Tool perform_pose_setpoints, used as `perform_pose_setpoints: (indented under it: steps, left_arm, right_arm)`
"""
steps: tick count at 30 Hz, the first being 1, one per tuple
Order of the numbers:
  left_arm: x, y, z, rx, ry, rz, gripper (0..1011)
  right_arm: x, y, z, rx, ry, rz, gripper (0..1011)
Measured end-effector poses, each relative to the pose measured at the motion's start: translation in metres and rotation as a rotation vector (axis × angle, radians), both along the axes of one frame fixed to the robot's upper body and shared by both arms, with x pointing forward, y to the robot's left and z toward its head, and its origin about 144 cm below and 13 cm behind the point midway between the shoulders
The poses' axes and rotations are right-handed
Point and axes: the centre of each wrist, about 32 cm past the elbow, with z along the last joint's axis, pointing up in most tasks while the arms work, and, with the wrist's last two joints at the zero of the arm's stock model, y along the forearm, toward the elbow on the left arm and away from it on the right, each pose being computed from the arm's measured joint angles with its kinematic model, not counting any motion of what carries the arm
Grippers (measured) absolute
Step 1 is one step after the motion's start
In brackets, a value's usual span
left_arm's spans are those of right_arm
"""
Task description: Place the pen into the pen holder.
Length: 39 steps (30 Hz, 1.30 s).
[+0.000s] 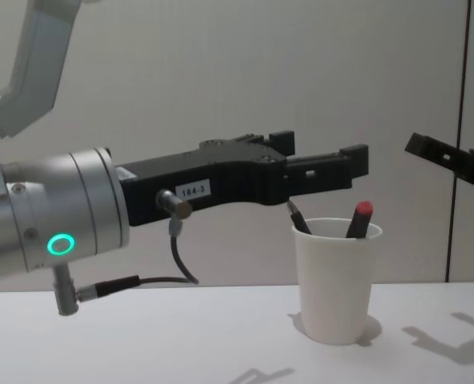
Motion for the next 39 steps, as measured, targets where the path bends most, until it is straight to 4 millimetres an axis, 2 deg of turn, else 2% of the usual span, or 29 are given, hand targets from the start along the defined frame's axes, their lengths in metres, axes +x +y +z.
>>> perform_pose_setpoints:
  steps: [7, 39]
  left_arm:
    - [-0.001, -0.002, -0.003, 0.016, -0.002, 0.066, 1003]
    - [-0.009, -0.013, -0.019, 0.109, -0.047, 0.476, 1003]
  right_arm:
    - [-0.009, 0.003, 0.000, -0.049, 0.006, -0.011, 1001]
    - [-0.077, 0.025, 0.008, -0.401, 0.002, -0.152, 1001]
